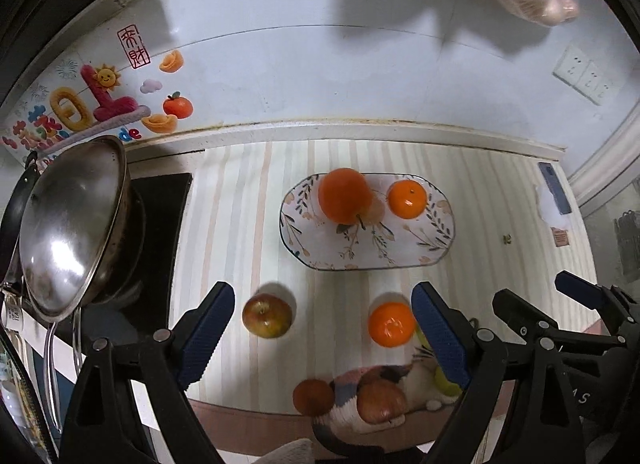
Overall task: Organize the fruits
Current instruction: 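Grasp the brown fruit with the left tool while the right tool grasps a green apple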
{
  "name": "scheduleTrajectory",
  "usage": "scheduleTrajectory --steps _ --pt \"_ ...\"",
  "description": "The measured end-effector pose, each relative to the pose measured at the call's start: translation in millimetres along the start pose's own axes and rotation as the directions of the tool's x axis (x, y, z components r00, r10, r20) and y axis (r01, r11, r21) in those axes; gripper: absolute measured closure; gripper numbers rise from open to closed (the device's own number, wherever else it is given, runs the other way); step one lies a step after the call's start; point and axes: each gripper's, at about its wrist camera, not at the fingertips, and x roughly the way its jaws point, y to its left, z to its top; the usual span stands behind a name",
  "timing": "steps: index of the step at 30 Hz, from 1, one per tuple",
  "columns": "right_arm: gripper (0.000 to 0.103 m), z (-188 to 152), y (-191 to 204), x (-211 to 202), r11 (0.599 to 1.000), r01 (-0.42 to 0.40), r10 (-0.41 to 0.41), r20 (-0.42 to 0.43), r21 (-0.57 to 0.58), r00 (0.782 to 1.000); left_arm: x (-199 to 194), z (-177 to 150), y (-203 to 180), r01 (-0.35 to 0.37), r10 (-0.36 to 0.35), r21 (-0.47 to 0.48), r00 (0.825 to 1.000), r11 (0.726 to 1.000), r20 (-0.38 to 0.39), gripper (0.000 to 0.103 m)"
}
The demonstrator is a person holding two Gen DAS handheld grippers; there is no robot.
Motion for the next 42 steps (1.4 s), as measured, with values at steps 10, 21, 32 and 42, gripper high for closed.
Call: scheduleTrajectory --steps 10,21,32,42 --pt "0.008 -43.6 -22.6 36.9 0.996 -0.031 0.041 -0.122 0.084 0.992 46.8 -43.1 9.3 0.025 -0.028 -0.023 0.99 0.999 -0.141 0.011" --pt "0.009 -104.0 -61.3 138.8 0.98 -0.019 0.09 -0.354 0.2 0.931 160.5 -112.4 27.2 -0.004 -0.034 -0.084 0.893 0.996 -0.448 0.011" --pt "0.022 -125.0 -64.4 172.9 0.975 0.016 0.089 -0.451 0.224 0.888 204.3 -139.8 26.6 0.017 -0.085 -0.128 0.831 0.992 -0.55 0.043" --pt "0.041 -135.0 -63.4 184.2 0.978 0.022 0.082 -0.479 0.207 0.874 194.1 -147.8 9.9 0.003 -0.037 -0.066 0.856 0.998 -0.516 0.053"
